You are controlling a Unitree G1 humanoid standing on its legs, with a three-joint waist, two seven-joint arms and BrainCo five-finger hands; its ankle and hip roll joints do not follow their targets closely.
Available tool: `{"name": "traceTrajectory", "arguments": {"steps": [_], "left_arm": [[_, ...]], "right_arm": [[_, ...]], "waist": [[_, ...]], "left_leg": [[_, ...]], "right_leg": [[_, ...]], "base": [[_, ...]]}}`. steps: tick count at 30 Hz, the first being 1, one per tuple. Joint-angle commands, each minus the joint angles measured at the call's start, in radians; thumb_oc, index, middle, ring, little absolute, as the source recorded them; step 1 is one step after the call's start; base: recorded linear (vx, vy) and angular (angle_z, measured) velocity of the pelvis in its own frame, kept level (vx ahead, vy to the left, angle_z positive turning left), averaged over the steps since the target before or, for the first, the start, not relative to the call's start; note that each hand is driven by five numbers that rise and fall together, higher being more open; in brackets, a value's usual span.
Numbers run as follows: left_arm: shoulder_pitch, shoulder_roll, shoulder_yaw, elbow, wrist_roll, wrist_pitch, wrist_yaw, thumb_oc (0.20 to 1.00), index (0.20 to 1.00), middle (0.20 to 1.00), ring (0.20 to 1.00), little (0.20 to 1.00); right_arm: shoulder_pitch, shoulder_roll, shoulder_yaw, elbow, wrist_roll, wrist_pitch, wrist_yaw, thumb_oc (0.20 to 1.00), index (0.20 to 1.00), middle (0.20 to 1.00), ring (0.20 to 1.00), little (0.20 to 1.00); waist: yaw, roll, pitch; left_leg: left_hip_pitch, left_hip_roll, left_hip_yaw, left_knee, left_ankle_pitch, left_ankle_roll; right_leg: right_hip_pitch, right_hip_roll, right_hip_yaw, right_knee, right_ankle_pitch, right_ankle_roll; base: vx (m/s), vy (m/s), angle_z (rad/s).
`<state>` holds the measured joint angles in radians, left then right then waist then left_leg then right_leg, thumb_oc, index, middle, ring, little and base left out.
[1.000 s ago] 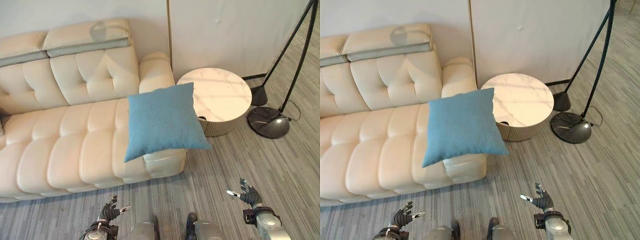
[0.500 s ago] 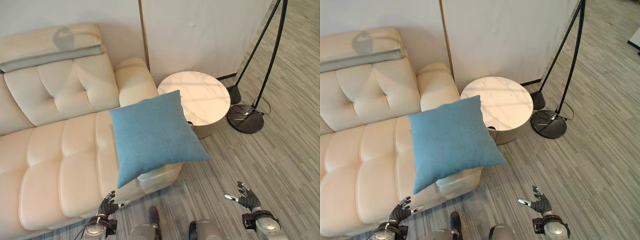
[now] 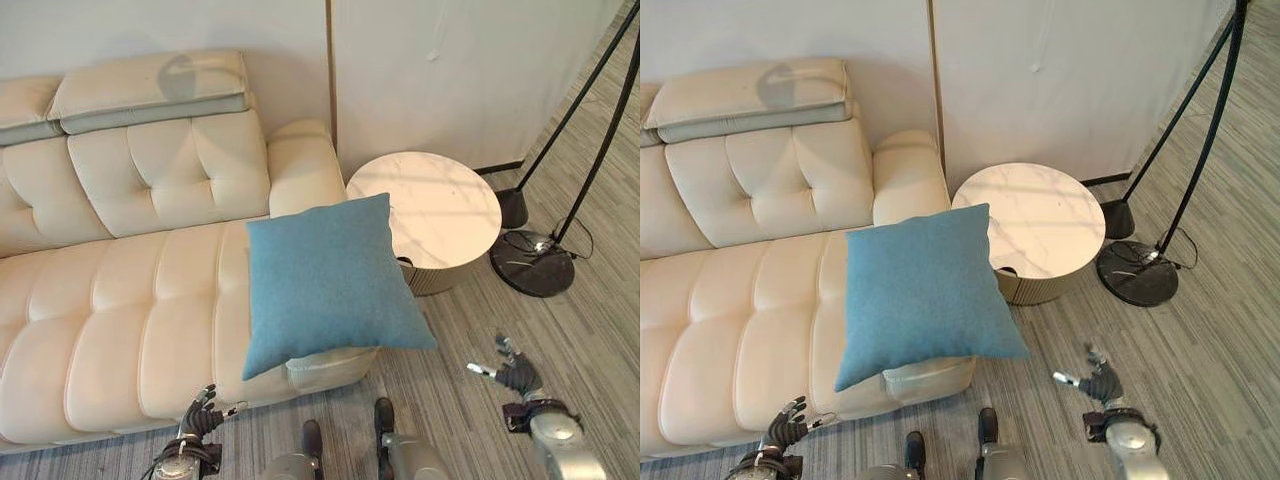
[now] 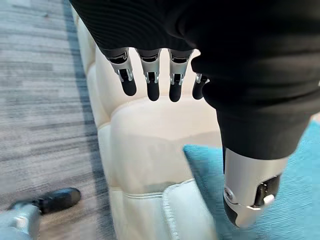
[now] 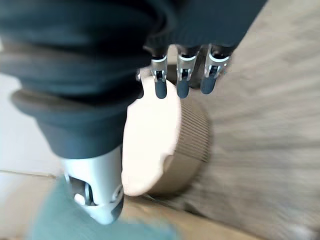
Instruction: Pick up all the scattered cushions and arrange them neatly on the sofa.
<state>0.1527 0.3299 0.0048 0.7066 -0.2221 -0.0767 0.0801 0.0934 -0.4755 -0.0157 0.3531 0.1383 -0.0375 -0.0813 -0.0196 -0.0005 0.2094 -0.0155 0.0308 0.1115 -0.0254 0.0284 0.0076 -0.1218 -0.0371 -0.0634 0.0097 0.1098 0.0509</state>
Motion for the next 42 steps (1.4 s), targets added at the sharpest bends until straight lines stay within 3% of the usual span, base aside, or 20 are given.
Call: {"name": "traceTrajectory", "arguments": {"steps": [1,9,13,14,18,20,24,25,26,27,33,35,36,42], "left_arm": [[-0.054,0.084,0.032,-0.040,-0.075,-0.050,0.034,1.000,1.000,1.000,1.000,1.000],[-0.285,0.143,-0.064,0.003,-0.161,-0.067,0.087,1.000,1.000,1.000,1.000,1.000],[-0.552,0.171,-0.189,0.140,-0.212,-0.080,0.129,1.000,1.000,1.000,1.000,1.000],[-0.553,0.172,-0.189,0.140,-0.212,-0.080,0.129,1.000,1.000,1.000,1.000,1.000],[-0.808,0.174,-0.300,0.316,-0.247,-0.072,0.142,1.000,1.000,1.000,1.000,1.000],[-0.961,0.137,-0.364,0.408,-0.261,-0.058,0.140,1.000,1.000,1.000,1.000,1.000],[-1.010,0.101,-0.387,0.399,-0.268,-0.061,0.144,1.000,1.000,1.000,1.000,1.000],[-1.007,0.074,-0.389,0.348,-0.281,-0.070,0.152,0.743,0.743,0.743,0.743,0.743],[-1.007,0.074,-0.389,0.348,-0.281,-0.070,0.152,0.420,0.420,0.420,0.420,0.420],[-0.968,0.044,-0.394,0.234,-0.299,-0.094,0.172,0.200,0.200,0.200,0.200,0.200],[-0.867,0.029,-0.377,0.008,-0.297,-0.131,0.196,0.200,0.200,0.200,0.200,0.200],[-0.793,0.024,-0.354,-0.095,-0.286,-0.145,0.200,0.200,0.200,0.200,0.200,0.200],[-0.649,-0.006,-0.309,-0.268,-0.284,-0.163,0.184,0.200,0.200,0.200,0.200,0.200],[-0.435,-0.019,-0.245,-0.482,-0.257,-0.148,0.137,0.200,0.200,0.200,0.200,0.200]], "right_arm": [[-0.073,-0.041,0.022,-0.074,0.053,-0.044,-0.003,1.000,1.000,1.000,1.000,1.000],[-0.369,-0.040,0.205,0.003,0.242,-0.036,-0.018,1.000,1.000,1.000,1.000,1.000],[-0.650,0.024,0.347,0.219,0.332,-0.032,-0.069,1.000,1.000,1.000,1.000,1.000],[-0.651,0.024,0.347,0.220,0.332,-0.033,-0.069,1.000,1.000,1.000,1.000,1.000],[-0.885,0.105,0.461,0.436,0.358,-0.021,-0.097,1.000,1.000,1.000,1.000,1.000],[-1.006,0.167,0.541,0.535,0.334,-0.006,-0.105,1.000,1.000,1.000,1.000,1.000],[-1.057,0.193,0.595,0.547,0.299,-0.002,-0.104,1.000,1.000,1.000,1.000,1.000],[-1.054,0.206,0.621,0.503,0.280,0.000,-0.106,0.200,0.200,0.200,0.200,0.200],[-1.054,0.206,0.621,0.503,0.280,0.000,-0.106,0.200,0.200,0.200,0.200,0.200],[-0.997,0.212,0.632,0.392,0.272,-0.017,-0.104,0.200,0.200,0.200,0.200,0.200],[-0.861,0.186,0.612,0.156,0.218,-0.062,-0.092,0.200,0.200,0.200,0.200,0.200],[-0.781,0.171,0.580,0.051,0.187,-0.087,-0.082,0.200,0.200,0.200,0.200,0.200],[-0.651,0.138,0.516,-0.109,0.142,-0.111,-0.051,0.200,0.200,0.200,0.200,0.200],[-0.429,0.092,0.406,-0.297,0.111,-0.123,0.017,0.200,0.200,0.200,0.200,0.200]], "waist": [[0.016,-0.037,-0.036],[0.032,-0.035,0.002],[0.031,-0.035,0.049],[0.031,-0.035,0.050],[0.023,-0.034,0.086],[0.015,-0.036,0.114],[0.015,-0.038,0.127],[0.014,-0.040,0.129],[0.014,-0.040,0.128],[0.011,-0.040,0.130],[0.005,-0.037,0.113],[0.002,-0.034,0.097],[-0.003,-0.031,0.063],[-0.007,-0.024,0.006]], "left_leg": [[-0.024,-0.057,-0.011,0.076,-0.077,-0.014],[-0.141,-0.042,-0.009,0.054,-0.035,-0.039],[-0.242,-0.032,-0.001,0.055,-0.001,-0.052],[-0.243,-0.032,-0.001,0.055,-0.001,-0.052],[-0.285,-0.025,0.002,0.035,0.035,-0.063],[-0.299,-0.024,0.001,0.021,0.055,-0.070],[-0.307,-0.025,-0.002,0.012,0.065,-0.073],[-0.309,-0.026,-0.005,0.000,0.075,-0.076],[-0.310,-0.026,-0.005,0.000,0.075,-0.076],[-0.296,-0.027,-0.008,-0.017,0.076,-0.078],[-0.256,-0.030,-0.009,-0.035,0.064,-0.074],[-0.234,-0.033,-0.008,-0.037,0.056,-0.069],[-0.187,-0.039,-0.004,-0.043,0.033,-0.060],[-0.105,-0.046,-0.005,-0.049,-0.002,-0.046]], "right_leg": [[0.015,-0.044,-0.006,0.012,-0.064,0.069],[-0.088,-0.046,-0.035,-0.003,-0.042,0.063],[-0.188,-0.046,-0.036,0.007,-0.016,0.060],[-0.189,-0.046,-0.036,0.008,-0.016,0.060],[-0.233,-0.040,-0.030,0.004,0.003,0.064],[-0.250,-0.033,-0.026,-0.004,0.014,0.067],[-0.259,-0.029,-0.026,-0.009,0.020,0.069],[-0.263,-0.026,-0.023,-0.017,0.022,0.069],[-0.263,-0.026,-0.023,-0.017,0.022,0.069],[-0.253,-0.023,-0.020,-0.025,0.018,0.070],[-0.219,-0.023,-0.012,-0.031,0.004,0.071],[-0.202,-0.024,-0.009,-0.033,-0.002,0.071],[-0.156,-0.024,-0.009,-0.038,-0.014,0.072],[-0.075,-0.029,-0.012,-0.044,-0.036,0.076]], "base": [[0.01,-0.065,0.08],[-0.09,-0.046,0.10],[-0.15,-0.025,0.06],[-0.04,0.002,-0.01],[-0.02,-0.001,0.01],[0.00,0.000,0.00],[0.00,0.000,0.00],[0.00,0.000,0.00],[0.06,-0.007,0.01],[0.04,-0.001,0.01],[0.05,0.009,0.01],[0.11,0.037,0.01],[0.14,0.036,-0.02],[0.14,0.039,-0.01]]}}
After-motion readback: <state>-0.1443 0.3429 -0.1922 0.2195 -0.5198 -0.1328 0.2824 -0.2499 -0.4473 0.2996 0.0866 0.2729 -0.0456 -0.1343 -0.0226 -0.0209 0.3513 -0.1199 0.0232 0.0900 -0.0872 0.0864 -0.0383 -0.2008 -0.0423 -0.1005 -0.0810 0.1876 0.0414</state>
